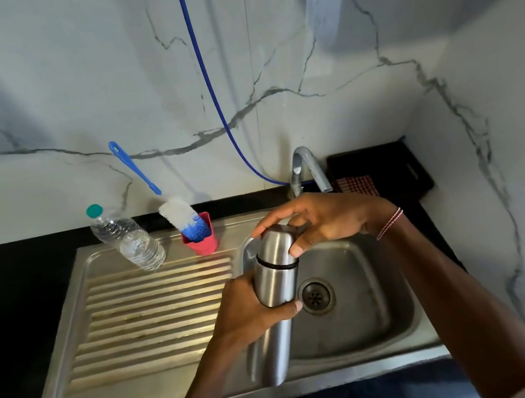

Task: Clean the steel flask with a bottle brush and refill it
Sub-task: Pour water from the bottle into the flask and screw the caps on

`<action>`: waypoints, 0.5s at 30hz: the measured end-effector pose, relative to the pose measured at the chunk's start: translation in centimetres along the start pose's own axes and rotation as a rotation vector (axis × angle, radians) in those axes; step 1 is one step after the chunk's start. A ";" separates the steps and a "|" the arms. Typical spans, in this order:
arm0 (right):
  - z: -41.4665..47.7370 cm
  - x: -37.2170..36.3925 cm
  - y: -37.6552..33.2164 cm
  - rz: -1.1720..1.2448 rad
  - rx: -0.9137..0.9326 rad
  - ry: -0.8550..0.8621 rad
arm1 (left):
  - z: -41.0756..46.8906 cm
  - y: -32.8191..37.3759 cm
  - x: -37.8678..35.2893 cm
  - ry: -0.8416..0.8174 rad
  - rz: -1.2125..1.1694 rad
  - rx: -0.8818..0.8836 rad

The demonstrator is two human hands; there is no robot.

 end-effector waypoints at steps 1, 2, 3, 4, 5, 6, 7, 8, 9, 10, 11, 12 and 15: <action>0.1 0.0 -0.1 0.015 0.011 -0.002 | -0.2 0.1 0.2 -0.023 -0.049 0.001; 0.2 0.1 -0.3 0.035 0.020 -0.002 | -0.5 0.3 0.4 -0.046 -0.096 -0.002; 0.4 0.2 -0.6 0.043 0.027 -0.002 | -0.7 0.5 0.6 -0.066 -0.135 -0.010; 0.5 0.2 -0.9 0.032 0.034 -0.003 | -0.9 0.7 0.8 -0.083 -0.166 -0.018; 0.7 0.2 -1.2 0.014 0.041 -0.006 | -1.1 0.9 1.0 -0.094 -0.190 -0.024; 0.9 0.2 -1.6 -0.006 0.043 -0.006 | -1.3 1.0 1.2 -0.103 -0.208 -0.029; 1.0 0.2 -1.9 -0.020 0.035 0.002 | -1.4 1.0 1.3 -0.109 -0.217 -0.030; 1.1 0.2 -2.3 -0.031 0.019 0.008 | -1.4 0.9 1.3 -0.108 -0.215 -0.030; 1.2 0.1 -2.7 -0.052 -0.012 0.021 | -1.4 0.9 1.4 -0.102 -0.202 -0.027; 1.3 -0.1 -3.1 -0.074 -0.058 0.044 | -1.5 0.9 1.4 -0.091 -0.177 -0.021; 1.5 -0.4 -3.5 -0.131 -0.128 0.067 | -1.5 1.0 1.4 -0.077 -0.146 -0.017; 1.6 -0.8 -3.7 -0.238 -0.206 0.081 | -1.5 1.0 1.3 -0.065 -0.113 -0.016; 2.0 -1.5 -3.8 -0.501 -0.301 0.103 | -1.4 1.0 1.3 -0.044 -0.050 -0.017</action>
Point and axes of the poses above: each hand's wrist, its own z-axis towards the middle knuckle, its own x-axis out of the back of the hand, y = z × x, the point moved 2 cm from there along z, towards the middle knuckle, and after that the axes turned 10 degrees about x, right-handed, at the moved point
